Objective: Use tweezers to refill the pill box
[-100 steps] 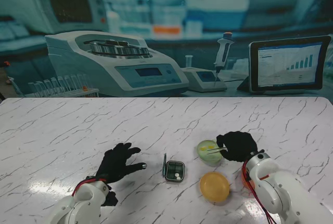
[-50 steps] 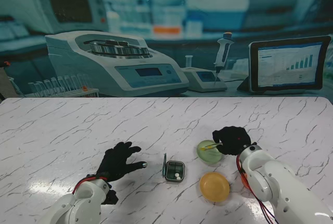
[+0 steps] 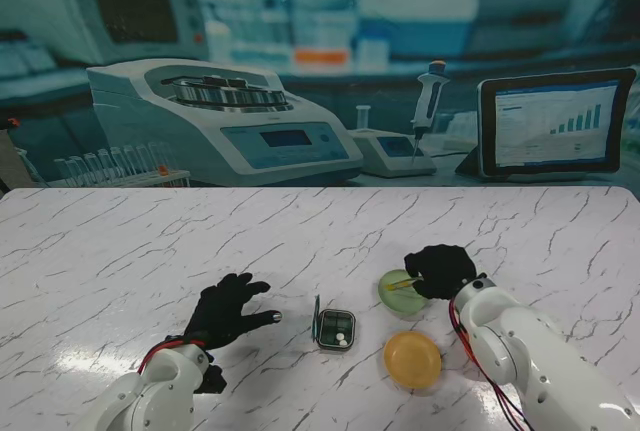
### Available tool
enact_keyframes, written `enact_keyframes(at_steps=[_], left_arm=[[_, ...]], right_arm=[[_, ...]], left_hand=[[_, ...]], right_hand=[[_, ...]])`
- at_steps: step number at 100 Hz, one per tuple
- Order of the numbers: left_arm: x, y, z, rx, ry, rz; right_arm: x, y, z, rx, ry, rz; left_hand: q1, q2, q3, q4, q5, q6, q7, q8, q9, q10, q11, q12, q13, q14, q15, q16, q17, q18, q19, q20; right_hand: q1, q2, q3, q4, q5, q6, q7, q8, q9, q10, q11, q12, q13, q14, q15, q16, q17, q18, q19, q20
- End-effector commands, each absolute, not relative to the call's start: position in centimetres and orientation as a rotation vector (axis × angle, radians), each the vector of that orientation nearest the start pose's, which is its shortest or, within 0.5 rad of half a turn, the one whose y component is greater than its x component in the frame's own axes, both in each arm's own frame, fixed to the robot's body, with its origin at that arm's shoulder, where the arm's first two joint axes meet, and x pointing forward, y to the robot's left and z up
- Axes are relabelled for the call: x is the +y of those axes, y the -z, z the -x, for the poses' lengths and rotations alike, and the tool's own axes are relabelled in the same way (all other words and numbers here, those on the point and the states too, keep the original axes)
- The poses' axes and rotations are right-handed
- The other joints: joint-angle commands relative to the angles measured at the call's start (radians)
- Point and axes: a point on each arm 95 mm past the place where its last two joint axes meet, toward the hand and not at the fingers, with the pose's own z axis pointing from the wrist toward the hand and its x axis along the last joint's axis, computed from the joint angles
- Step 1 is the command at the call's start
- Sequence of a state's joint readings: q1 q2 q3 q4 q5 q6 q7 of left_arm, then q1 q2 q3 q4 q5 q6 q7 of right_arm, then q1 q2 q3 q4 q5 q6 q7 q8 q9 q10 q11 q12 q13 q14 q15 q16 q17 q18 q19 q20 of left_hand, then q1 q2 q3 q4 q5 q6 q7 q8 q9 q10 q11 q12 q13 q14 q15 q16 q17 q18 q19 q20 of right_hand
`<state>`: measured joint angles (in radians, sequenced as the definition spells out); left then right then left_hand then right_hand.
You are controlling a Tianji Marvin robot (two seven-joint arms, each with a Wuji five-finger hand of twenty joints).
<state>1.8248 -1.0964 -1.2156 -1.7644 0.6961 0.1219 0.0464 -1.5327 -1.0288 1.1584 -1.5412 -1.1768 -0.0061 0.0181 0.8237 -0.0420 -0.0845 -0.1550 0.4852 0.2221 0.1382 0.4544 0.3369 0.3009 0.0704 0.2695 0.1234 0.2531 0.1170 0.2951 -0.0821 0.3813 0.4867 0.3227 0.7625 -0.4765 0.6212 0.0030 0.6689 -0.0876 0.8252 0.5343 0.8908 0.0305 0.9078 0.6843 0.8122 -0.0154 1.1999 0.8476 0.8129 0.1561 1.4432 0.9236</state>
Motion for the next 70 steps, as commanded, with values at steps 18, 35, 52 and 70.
enact_keyframes(at_steps=[18,35,52,70], left_arm=[[-1.85,36.31,-31.61,1.358,1.578,1.696],[-1.84,36.33,-31.62,1.359,1.58,1.696],[-1.8,36.38,-31.57,1.356,1.579,1.702],[-1.82,36.41,-31.57,1.357,1.579,1.702]], right_arm=[[-1.39,35.12,-40.16,1.711,-1.219,-1.046],[-1.38,35.07,-40.11,1.719,-1.206,-1.04],[-1.41,34.87,-40.07,1.729,-1.201,-1.037],[-1.28,34.95,-40.07,1.738,-1.192,-1.043]], left_hand=[[-0.022,0.037,0.011,0.034,-0.022,-0.033,-0.006,-0.016,-0.029,0.004,-0.016,-0.012,-0.04,-0.011,-0.022,-0.001,-0.009,0.007,-0.035,0.017],[-0.021,0.038,0.011,0.034,-0.021,-0.035,-0.006,-0.015,-0.029,0.003,-0.016,-0.012,-0.039,-0.01,-0.022,-0.001,-0.009,0.008,-0.033,0.017],[-0.021,0.037,0.011,0.034,-0.02,-0.035,-0.006,-0.015,-0.029,0.004,-0.016,-0.012,-0.038,-0.011,-0.021,0.0,-0.009,0.007,-0.033,0.017],[-0.021,0.037,0.011,0.034,-0.02,-0.034,-0.006,-0.015,-0.028,0.004,-0.016,-0.012,-0.035,-0.013,-0.02,0.0,-0.008,0.007,-0.031,0.018]], right_hand=[[0.033,0.026,0.047,-0.021,0.012,-0.058,0.038,0.04,0.002,0.01,0.003,0.011,-0.013,-0.029,0.001,0.02,-0.002,-0.496,0.013,0.009],[0.033,0.022,0.05,-0.02,0.016,-0.058,0.04,0.04,0.005,0.014,0.007,0.013,-0.008,-0.028,0.008,0.022,0.003,-0.5,0.019,0.011],[0.03,0.022,0.051,-0.021,0.017,-0.058,0.039,0.039,0.005,0.011,0.007,0.012,-0.008,-0.028,0.009,0.023,0.003,-0.502,0.02,0.011],[0.033,0.017,0.053,-0.02,0.027,-0.029,0.044,0.037,0.022,0.026,0.012,0.01,0.013,-0.026,0.017,0.024,0.025,-0.507,0.03,0.011]])
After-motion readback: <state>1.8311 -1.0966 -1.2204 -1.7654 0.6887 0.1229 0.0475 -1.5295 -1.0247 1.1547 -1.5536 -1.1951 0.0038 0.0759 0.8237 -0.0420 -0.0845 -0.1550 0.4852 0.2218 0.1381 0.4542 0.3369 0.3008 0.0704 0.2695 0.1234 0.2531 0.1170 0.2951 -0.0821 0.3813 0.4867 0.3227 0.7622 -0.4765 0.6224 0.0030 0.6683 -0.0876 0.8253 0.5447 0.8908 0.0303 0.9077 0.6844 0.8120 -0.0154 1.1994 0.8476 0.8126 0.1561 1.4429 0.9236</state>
